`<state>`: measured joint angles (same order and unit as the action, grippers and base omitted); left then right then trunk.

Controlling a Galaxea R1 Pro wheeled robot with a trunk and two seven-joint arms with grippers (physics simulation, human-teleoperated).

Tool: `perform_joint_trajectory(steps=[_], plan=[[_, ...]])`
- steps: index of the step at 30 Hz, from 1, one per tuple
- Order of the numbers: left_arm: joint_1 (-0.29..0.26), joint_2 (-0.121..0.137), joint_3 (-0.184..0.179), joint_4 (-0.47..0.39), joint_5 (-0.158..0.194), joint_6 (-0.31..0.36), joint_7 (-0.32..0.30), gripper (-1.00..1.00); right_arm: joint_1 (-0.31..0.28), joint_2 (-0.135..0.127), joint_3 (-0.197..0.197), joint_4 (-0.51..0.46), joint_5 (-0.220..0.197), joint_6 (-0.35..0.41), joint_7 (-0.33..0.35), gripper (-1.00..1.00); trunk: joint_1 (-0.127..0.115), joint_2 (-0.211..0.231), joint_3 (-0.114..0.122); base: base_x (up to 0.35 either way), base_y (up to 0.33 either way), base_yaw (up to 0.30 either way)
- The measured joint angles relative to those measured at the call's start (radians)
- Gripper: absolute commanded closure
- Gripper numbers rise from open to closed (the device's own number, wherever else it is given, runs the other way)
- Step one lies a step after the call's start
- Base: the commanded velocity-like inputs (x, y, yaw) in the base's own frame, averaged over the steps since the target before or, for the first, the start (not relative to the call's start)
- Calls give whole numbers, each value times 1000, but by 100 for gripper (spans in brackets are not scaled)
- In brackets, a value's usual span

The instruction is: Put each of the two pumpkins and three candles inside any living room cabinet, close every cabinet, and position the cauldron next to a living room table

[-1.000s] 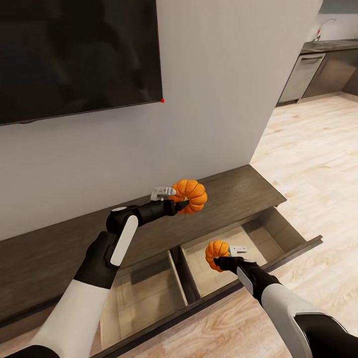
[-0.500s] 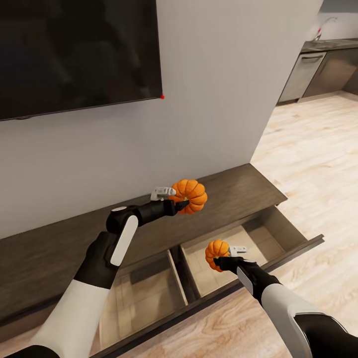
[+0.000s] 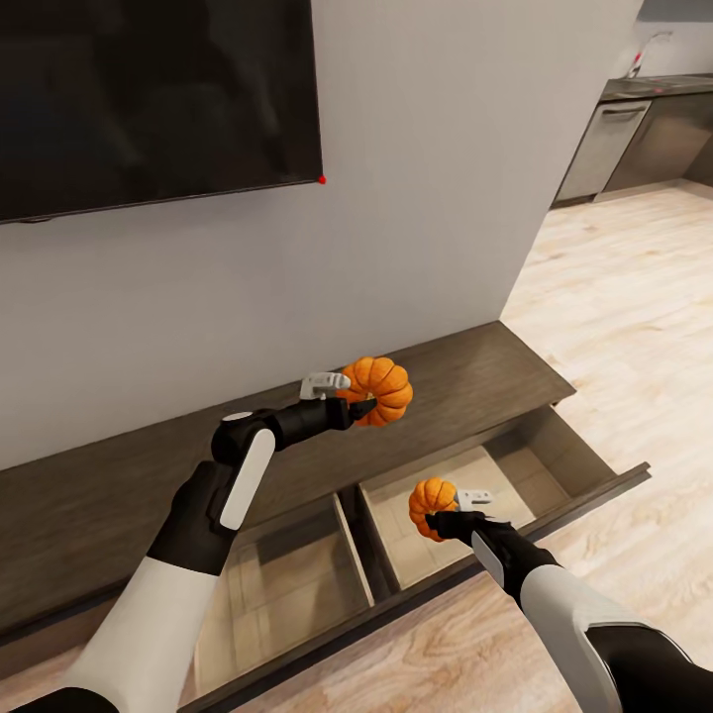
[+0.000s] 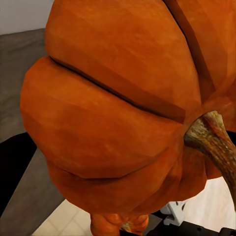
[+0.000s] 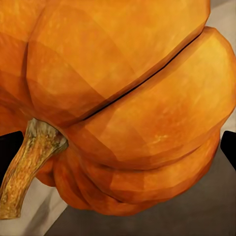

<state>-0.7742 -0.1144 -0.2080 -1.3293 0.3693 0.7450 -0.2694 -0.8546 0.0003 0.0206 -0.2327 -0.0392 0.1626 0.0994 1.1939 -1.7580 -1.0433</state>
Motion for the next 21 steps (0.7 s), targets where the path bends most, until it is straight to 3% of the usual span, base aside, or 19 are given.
perform_joint_trajectory(steps=[14,21], plan=[[0,0,0,0,-2,0,0,100,0,0,0,0,0,0,0,100,50,-91,-41,0,0,0],[0,1,0,0,-1,0,0,100,0,0,0,0,0,0,0,100,50,-91,-41,0,0,0]])
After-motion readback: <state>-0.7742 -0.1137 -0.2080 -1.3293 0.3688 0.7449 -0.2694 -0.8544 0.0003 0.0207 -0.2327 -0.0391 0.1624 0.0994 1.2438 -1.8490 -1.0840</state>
